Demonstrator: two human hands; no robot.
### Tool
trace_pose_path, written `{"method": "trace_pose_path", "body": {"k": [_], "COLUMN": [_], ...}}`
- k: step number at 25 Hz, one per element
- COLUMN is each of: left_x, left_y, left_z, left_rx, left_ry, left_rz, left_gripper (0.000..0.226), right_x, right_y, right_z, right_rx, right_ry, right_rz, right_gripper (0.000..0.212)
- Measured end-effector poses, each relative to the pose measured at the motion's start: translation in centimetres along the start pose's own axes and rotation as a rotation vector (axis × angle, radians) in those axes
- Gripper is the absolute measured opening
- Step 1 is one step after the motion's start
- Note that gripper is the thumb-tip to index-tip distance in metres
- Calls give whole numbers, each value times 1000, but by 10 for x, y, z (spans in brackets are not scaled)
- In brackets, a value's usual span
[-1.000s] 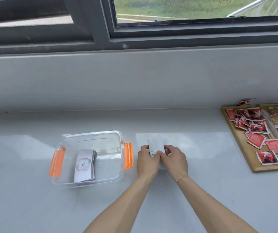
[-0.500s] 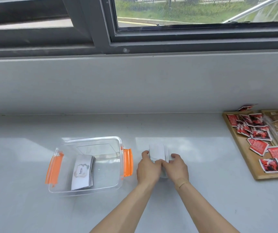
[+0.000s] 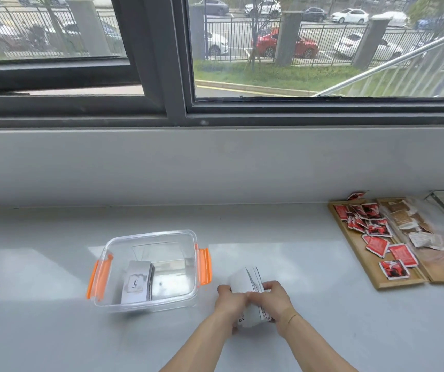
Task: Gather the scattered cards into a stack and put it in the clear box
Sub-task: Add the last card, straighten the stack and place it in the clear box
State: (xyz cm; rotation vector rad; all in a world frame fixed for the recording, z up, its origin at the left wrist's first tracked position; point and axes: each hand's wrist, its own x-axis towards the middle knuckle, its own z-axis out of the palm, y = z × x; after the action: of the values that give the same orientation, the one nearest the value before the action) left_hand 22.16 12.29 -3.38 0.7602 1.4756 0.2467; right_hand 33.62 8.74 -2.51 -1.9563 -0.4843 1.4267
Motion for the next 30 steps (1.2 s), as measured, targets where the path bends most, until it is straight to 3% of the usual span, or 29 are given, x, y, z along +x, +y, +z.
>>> {"method": "trace_pose_path", "body": {"k": [5, 11, 21, 25, 30], "left_x": [-33, -72, -117, -111, -94], "left_y": [-50, -108, -178, -177, -184], "left_z": [-27, -97, -195, -208, -203], "left_rx": [102, 342, 691, 902, 990], "left_ry": [-17, 36, 95, 180, 247], "left_rz": [27, 268, 552, 704, 823], "left_gripper": [51, 91, 59, 42, 39], "right_x": [-50, -107, -164, -163, -146], "right_y": [29, 64, 95, 95, 110], "right_z": [13, 49, 138, 149, 152], "right_rx": [-205, -570, -963, -1028, -1129], "right_ry": [10, -114, -140, -88, -87], "right_rz": [-92, -292, -699, -852, -904], "right_gripper": [54, 43, 33, 31, 38]}}
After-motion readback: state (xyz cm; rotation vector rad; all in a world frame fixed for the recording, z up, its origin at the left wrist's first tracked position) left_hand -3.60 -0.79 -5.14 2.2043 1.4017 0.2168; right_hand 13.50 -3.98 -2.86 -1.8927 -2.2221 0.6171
